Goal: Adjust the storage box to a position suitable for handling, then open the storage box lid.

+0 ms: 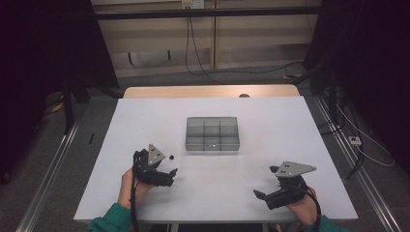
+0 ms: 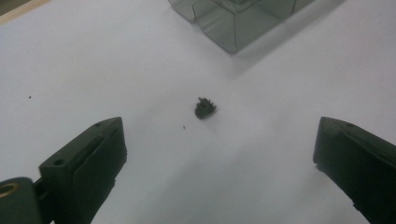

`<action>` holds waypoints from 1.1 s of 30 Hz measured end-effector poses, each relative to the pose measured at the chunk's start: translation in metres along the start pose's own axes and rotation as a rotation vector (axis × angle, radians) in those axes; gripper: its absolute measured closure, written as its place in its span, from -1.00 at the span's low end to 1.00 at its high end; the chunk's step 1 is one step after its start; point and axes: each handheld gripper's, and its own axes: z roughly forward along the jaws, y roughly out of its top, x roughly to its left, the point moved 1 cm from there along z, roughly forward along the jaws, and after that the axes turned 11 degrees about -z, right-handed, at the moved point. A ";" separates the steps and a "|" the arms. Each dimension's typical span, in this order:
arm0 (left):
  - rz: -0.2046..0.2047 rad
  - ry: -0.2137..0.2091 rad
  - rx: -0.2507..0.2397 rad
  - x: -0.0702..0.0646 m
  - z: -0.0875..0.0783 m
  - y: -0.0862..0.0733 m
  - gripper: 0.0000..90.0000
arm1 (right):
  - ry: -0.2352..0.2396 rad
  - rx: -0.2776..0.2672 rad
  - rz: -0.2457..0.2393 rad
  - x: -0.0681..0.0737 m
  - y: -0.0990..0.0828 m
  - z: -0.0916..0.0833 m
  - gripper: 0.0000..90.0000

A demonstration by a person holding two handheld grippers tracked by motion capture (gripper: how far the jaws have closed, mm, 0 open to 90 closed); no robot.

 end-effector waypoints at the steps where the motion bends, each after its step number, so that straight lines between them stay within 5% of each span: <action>1: 0.000 0.000 0.002 0.000 -0.002 -0.002 -0.95 | 0.002 -0.002 0.005 -0.001 0.001 0.001 -1.00; 12: 0.032 0.018 -0.007 -0.003 -0.017 -0.020 -0.97 | 0.005 0.007 0.012 -0.016 0.012 0.016 -1.00; 33: 0.013 0.000 -0.016 -0.005 -0.025 -0.033 -0.97 | 0.026 0.020 0.026 -0.039 0.036 0.045 -0.96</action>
